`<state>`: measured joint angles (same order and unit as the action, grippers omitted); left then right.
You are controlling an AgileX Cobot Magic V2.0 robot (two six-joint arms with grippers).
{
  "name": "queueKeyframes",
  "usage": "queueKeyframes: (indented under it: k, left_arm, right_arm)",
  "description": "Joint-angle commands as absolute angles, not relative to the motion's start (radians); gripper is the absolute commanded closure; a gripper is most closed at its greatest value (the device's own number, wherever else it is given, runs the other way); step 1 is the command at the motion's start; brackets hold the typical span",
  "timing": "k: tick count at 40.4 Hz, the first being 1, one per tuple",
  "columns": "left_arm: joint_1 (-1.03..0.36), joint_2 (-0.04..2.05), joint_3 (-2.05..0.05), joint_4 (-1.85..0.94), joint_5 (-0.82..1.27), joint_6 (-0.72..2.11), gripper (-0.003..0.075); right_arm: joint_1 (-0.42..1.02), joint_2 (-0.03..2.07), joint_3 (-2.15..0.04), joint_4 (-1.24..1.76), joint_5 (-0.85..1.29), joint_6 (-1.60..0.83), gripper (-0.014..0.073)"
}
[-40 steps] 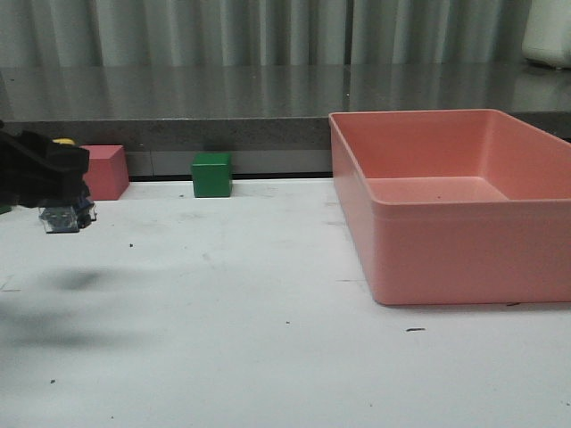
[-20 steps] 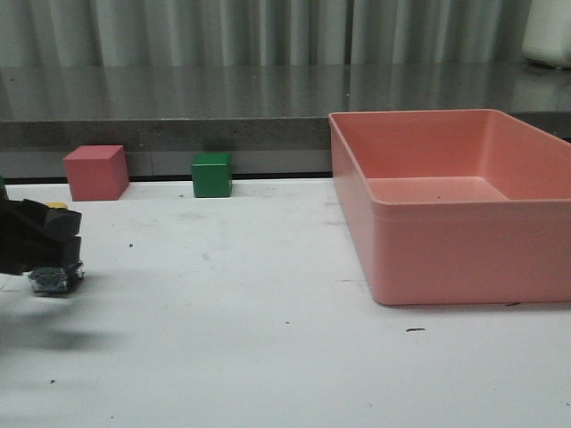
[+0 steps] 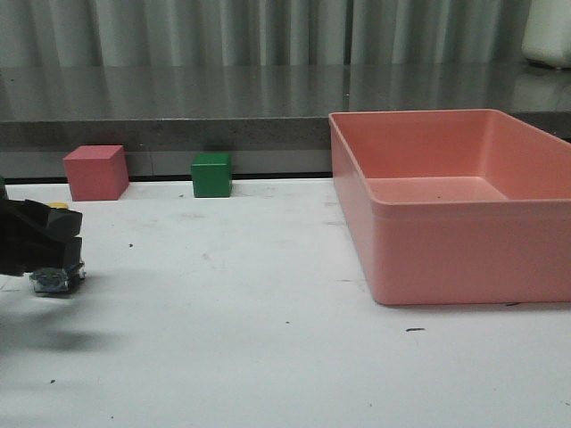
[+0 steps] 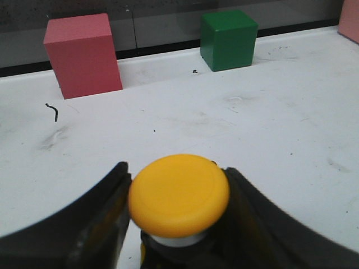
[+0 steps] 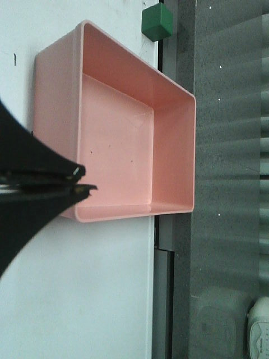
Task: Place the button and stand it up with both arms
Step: 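Move the button nearer the robot and set it upright, cap up, then open the left gripper and lift it away from the button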
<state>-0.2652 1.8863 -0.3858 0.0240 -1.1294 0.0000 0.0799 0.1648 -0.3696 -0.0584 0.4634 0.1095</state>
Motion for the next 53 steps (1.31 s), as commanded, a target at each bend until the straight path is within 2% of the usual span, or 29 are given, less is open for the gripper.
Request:
queueKeyframes:
  k: [1, 7, 12, 22, 30, 37, 42, 48, 51, 53]
  left_arm:
    - [-0.262, 1.851, -0.393, 0.038, -1.367, -0.01, 0.0354]
    - [-0.262, 1.851, -0.393, 0.075, -1.367, -0.01, 0.0255]
    - [-0.262, 1.851, -0.393, 0.076, -1.367, -0.01, 0.0204]
    - [-0.262, 1.809, -0.393, 0.076, -1.367, -0.01, 0.0197]
    - [-0.264, 1.687, -0.393, 0.076, -1.313, -0.016, 0.0197]
    - [-0.264, 1.527, -0.432, 0.076, -0.99, -0.092, 0.0209]
    - [-0.264, 1.406, -0.508, 0.076, -0.659, -0.123, 0.0217]
    - [-0.264, 1.296, -0.659, 0.013, -0.155, -0.132, 0.023]
    - [-0.264, 1.265, -0.715, -0.015, 0.0, -0.132, 0.0232]
    - [-0.264, 1.246, -0.741, -0.015, 0.056, -0.132, 0.0262]
  right_arm:
    - [0.074, 0.176, -0.392, -0.074, 0.384, 0.1, 0.0662]
    - [0.074, 0.176, -0.392, -0.074, 0.384, 0.1, 0.0662]
    - [0.074, 0.176, -0.392, -0.074, 0.384, 0.1, 0.0662]
    - [0.074, 0.176, -0.392, -0.074, 0.384, 0.1, 0.0662]
    - [0.074, 0.176, -0.392, -0.074, 0.384, 0.1, 0.0662]
    - [0.074, 0.176, -0.392, -0.074, 0.384, 0.1, 0.0662]
    - [0.074, 0.176, -0.392, -0.074, 0.384, 0.1, 0.0662]
    - [0.074, 0.176, -0.392, -0.074, 0.384, 0.1, 0.0662]
    - [0.074, 0.176, -0.392, -0.074, 0.384, 0.1, 0.0662]
    - [0.074, 0.176, -0.392, -0.074, 0.384, 0.1, 0.0662]
